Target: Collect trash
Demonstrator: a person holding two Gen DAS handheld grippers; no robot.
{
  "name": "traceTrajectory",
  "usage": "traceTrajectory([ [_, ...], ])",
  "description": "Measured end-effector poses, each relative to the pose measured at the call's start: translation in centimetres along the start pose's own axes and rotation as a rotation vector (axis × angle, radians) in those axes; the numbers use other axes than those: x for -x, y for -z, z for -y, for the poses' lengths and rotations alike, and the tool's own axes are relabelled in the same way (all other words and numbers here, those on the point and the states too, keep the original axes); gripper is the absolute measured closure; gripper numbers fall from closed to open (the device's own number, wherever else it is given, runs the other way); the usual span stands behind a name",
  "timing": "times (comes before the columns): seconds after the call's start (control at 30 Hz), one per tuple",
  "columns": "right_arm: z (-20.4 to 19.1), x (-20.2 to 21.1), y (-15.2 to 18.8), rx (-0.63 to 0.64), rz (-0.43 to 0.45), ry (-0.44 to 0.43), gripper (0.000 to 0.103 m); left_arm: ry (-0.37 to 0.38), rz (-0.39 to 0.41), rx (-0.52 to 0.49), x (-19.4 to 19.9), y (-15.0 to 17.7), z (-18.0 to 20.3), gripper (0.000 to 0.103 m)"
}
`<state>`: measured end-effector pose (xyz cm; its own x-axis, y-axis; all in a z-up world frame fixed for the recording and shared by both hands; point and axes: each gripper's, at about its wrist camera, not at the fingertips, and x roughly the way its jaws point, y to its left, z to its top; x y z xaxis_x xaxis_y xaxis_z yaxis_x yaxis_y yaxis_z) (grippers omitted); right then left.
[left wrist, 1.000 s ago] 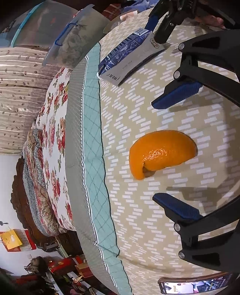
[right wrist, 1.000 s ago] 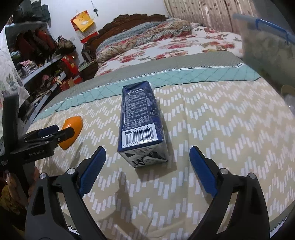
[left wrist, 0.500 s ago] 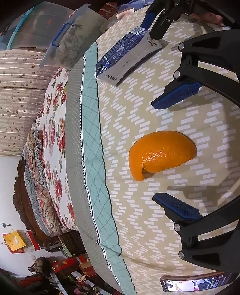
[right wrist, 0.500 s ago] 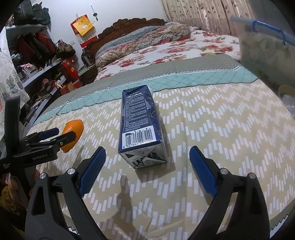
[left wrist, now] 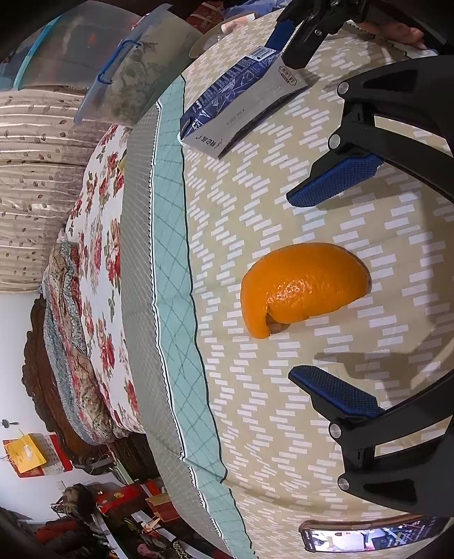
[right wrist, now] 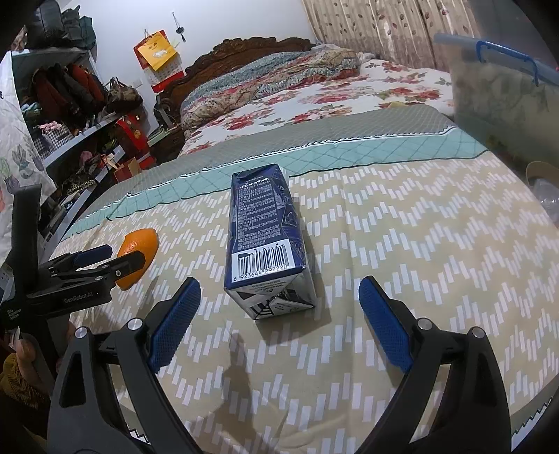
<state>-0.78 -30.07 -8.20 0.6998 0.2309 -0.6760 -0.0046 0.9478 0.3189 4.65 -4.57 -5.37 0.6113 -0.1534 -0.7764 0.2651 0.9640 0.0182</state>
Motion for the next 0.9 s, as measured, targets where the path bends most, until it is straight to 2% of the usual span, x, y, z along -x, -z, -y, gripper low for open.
traceTrajectory([
  [0.9, -0.08, -0.02, 0.22, 0.002, 0.003, 0.001, 0.012, 0.001, -0.001, 0.005, 0.00, 0.01, -0.26, 0.014],
])
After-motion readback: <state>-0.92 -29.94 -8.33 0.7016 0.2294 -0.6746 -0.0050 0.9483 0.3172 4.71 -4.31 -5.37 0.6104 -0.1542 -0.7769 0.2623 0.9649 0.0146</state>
